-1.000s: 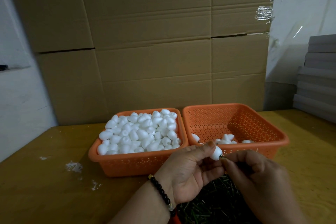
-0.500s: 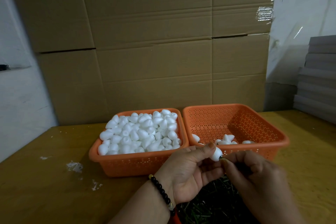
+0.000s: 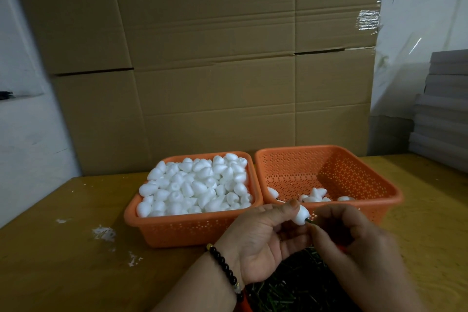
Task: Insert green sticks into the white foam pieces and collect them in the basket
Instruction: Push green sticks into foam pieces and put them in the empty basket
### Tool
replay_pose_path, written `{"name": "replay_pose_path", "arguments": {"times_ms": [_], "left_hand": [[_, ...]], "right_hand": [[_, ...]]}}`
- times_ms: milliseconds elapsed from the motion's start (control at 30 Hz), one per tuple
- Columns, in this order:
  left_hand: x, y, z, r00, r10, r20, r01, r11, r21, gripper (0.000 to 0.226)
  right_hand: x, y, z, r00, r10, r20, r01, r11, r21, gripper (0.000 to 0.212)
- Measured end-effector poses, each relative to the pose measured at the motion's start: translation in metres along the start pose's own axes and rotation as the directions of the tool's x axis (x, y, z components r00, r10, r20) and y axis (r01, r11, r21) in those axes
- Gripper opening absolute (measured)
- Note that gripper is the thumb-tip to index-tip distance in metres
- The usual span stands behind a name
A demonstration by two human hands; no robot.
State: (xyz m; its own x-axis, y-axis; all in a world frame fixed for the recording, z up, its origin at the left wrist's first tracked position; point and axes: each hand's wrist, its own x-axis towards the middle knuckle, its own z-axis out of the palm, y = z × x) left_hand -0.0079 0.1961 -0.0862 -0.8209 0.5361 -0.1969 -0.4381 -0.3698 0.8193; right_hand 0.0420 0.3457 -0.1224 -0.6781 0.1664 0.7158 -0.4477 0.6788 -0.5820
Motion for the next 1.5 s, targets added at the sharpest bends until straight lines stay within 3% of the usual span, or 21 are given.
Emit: {"name": "replay_pose_path", "arguments": {"times_ms": [133,433,633,733,867,1200,1400,1500], "left_hand": [[0.002,0.003,-0.005,1.0,-0.009,0.001,0.009,1.0,0.007,0.036],[0.003,0.005,-0.013,0.997,-0.007,0.076,0.009,1.0,-0.027,0.026],[0.003,0.007,-0.012,0.986,0.043,0.161,-0.025,0.993,-0.114,0.034],[0.004,0.008,-0.011,0.983,0.065,0.174,-0.035,0.985,-0.166,0.027],[0.005,0.009,-0.01,0.988,0.073,0.135,-0.042,0.974,-0.221,0.021],[0.012,0.008,-0.009,0.975,0.132,-0.18,-0.178,0.947,-0.266,0.034],[0.017,0.006,-0.01,0.97,0.204,-0.133,-0.235,0.926,-0.296,0.045],[0.015,0.007,-0.011,0.969,0.235,-0.078,-0.247,0.906,-0.344,0.047]], "right_hand": [[0.001,-0.003,-0.001,0.999,0.044,0.009,-0.044,0.995,0.092,0.055],[0.0,-0.003,-0.003,1.0,0.021,0.023,-0.022,0.998,0.058,0.058],[0.0,-0.003,-0.004,0.999,0.001,0.035,-0.003,0.997,0.077,0.04],[-0.001,-0.007,-0.004,0.999,-0.021,0.032,0.018,0.996,0.083,0.033],[-0.002,-0.012,-0.005,0.997,-0.039,0.068,0.034,0.997,0.075,0.021],[-0.001,-0.012,-0.004,0.99,-0.112,0.086,0.113,0.994,-0.008,0.03],[-0.001,-0.012,-0.005,0.985,-0.136,0.108,0.141,0.989,-0.044,0.034],[-0.001,-0.013,-0.005,0.981,-0.139,0.138,0.144,0.989,-0.025,0.025]]}}
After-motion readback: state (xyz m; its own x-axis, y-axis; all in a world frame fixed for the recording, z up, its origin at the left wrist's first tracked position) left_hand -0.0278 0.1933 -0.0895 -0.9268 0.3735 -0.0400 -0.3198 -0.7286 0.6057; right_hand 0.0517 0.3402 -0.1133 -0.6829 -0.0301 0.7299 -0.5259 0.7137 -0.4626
